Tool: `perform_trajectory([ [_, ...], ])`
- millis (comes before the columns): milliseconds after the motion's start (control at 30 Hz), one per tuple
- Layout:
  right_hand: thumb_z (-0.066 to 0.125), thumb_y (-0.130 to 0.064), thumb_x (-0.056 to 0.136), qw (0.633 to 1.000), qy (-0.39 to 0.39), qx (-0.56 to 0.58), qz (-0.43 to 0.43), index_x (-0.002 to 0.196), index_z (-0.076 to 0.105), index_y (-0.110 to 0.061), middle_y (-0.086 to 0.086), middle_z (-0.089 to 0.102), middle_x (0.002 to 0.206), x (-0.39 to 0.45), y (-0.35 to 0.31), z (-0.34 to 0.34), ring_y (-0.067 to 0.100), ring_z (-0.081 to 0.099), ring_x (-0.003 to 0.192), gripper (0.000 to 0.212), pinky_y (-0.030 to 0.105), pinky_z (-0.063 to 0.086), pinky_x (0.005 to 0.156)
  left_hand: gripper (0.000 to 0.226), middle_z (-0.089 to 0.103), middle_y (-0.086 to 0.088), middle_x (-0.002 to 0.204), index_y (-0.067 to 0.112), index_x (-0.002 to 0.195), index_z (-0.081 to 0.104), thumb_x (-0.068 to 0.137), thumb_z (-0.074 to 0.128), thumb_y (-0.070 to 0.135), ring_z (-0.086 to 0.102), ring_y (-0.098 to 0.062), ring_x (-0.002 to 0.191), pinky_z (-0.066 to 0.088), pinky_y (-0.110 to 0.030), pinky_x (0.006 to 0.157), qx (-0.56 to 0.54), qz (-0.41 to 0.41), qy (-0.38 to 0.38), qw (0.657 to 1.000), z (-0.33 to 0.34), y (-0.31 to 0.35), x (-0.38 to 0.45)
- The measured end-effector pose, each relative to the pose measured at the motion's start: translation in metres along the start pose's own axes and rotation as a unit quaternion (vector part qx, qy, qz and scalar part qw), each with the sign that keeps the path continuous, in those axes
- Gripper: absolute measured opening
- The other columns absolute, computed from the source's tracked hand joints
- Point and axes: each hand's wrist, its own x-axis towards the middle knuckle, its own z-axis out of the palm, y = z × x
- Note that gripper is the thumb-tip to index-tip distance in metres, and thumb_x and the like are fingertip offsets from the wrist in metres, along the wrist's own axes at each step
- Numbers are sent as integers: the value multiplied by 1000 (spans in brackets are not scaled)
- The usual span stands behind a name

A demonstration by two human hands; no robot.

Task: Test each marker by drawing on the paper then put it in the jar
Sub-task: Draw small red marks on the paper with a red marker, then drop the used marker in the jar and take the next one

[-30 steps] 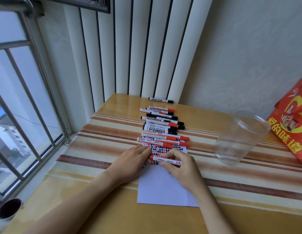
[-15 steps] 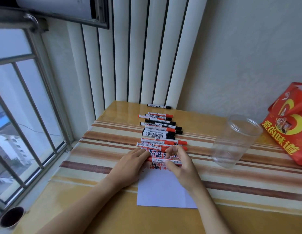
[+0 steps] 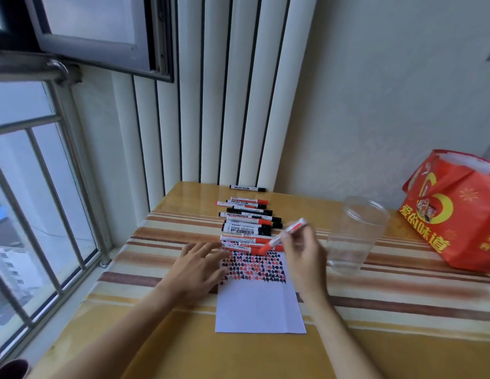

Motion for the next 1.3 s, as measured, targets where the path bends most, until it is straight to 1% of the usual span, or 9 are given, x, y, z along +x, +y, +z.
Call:
perform_trajectory([
  [100,66,-6,101,973,181,-69,-129,118,51,-16,-22,72,97,30,-19,-40,-15,66,93,25,6,47,82,52,27,19,160,50,146,37,97,24,65,18,-2,148,10,-40,121,1,7,-34,999,4,-6,-1],
  [200,63,-4,103,944,264,-112,-165,140,44,1,20,69,120,56,-20,-71,26,73,111,42,41,60,91,56,23,19,161,50,146,37,95,20,67,19,-2,148,11,-41,122,-7,3,-41,999,8,-7,2],
  [267,61,-3,103,924,285,-191,-169,144,48,2,24,69,118,65,-14,-82,39,71,103,43,53,58,87,57,26,17,160,49,144,40,93,21,67,25,-6,147,14,-42,121,-18,-6,-34,999,11,-6,5],
  [500,56,2,97,914,161,-355,-111,106,70,-1,20,72,96,73,18,-81,45,67,92,17,52,48,90,56,26,11,159,46,143,43,93,28,63,26,-12,147,19,-44,119,-14,-9,-15,1000,20,-6,5],
  [733,48,0,107,924,289,-201,-147,118,64,6,25,64,111,77,21,-83,30,61,99,20,14,42,85,49,33,9,152,43,141,45,96,36,58,28,-14,143,27,-47,114,-17,7,9,1000,23,-7,6],
  [833,47,1,107,921,303,-197,-143,117,63,6,25,63,111,83,15,-87,28,61,97,20,12,37,82,49,35,10,151,43,141,45,96,36,59,29,-14,142,29,-46,113,-20,10,15,1000,25,-9,6],
  [933,49,3,104,915,284,-252,-137,112,65,3,23,64,110,88,10,-87,22,59,94,19,10,34,76,51,36,10,150,43,141,46,95,34,60,30,-14,142,30,-47,112,-26,14,14,999,26,-11,6],
  [1033,50,-4,100,923,172,-334,-80,109,65,-4,19,67,107,92,13,-85,33,66,90,17,30,48,75,54,38,9,148,41,141,48,93,33,61,33,-15,140,31,-46,110,-25,11,18,999,26,-9,6],
  [1300,63,-28,100,883,10,-470,9,125,54,-20,4,74,88,89,21,-81,30,70,93,28,49,33,111,56,38,8,146,41,143,45,94,31,62,31,-14,139,30,-44,111,-17,5,7,1000,24,-8,4],
])
